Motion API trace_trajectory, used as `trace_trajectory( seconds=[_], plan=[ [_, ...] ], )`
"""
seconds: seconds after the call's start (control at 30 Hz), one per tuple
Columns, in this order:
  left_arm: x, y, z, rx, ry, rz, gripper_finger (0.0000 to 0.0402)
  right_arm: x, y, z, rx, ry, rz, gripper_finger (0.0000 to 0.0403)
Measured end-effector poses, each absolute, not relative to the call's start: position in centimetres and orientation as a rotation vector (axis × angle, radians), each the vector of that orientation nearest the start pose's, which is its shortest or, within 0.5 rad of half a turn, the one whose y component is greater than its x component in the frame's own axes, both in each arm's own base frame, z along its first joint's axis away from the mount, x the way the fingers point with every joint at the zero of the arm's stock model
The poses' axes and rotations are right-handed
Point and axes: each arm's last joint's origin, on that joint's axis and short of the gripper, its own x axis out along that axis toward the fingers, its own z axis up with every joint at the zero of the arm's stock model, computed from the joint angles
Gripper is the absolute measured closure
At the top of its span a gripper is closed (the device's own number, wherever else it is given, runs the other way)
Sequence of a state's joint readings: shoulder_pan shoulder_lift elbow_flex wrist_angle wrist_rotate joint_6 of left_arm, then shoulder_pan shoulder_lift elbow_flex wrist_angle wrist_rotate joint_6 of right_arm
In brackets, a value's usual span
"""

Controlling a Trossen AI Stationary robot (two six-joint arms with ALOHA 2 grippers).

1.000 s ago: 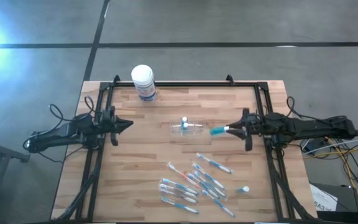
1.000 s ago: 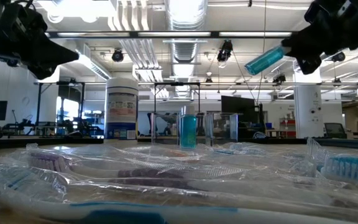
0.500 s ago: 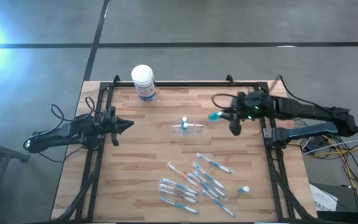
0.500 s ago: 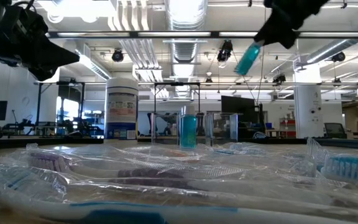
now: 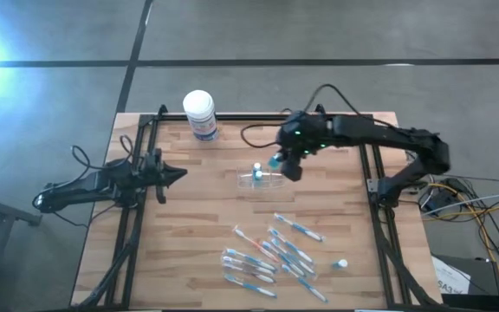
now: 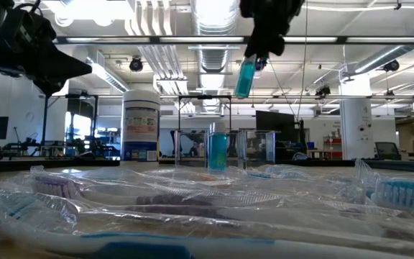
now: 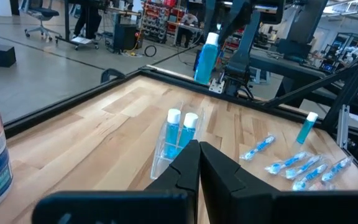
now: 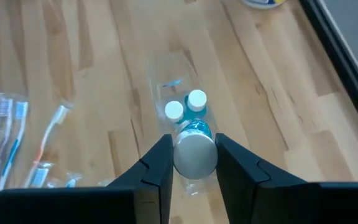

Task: Pick & Place toothbrushing station
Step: Put the blue mouthwash in the transparent organizer

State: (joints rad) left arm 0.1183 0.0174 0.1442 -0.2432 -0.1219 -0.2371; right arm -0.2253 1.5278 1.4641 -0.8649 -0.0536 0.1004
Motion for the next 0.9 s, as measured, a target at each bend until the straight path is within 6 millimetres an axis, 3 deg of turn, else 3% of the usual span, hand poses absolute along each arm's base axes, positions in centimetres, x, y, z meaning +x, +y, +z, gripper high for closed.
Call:
trace_trajectory(
  seconds=[0.3,0.7,0.9],
  plan=[
    [8.8,1.4,18.2,-0.237,0.104,0.255,0.0390,34.2,-9.6,31.4,0.270,1.031,-0.246,0.0313],
    [8.8,1.4,18.2,-0.237,0.105,0.254,0.0390,34.9,-9.9,30.5,0.332,1.057,-0.231,0.0312],
    [8.8,1.4,18.2,-0.241,0.104,0.255,0.0388,35.8,-10.1,28.8,0.354,1.105,-0.243,0.0312]
  ],
)
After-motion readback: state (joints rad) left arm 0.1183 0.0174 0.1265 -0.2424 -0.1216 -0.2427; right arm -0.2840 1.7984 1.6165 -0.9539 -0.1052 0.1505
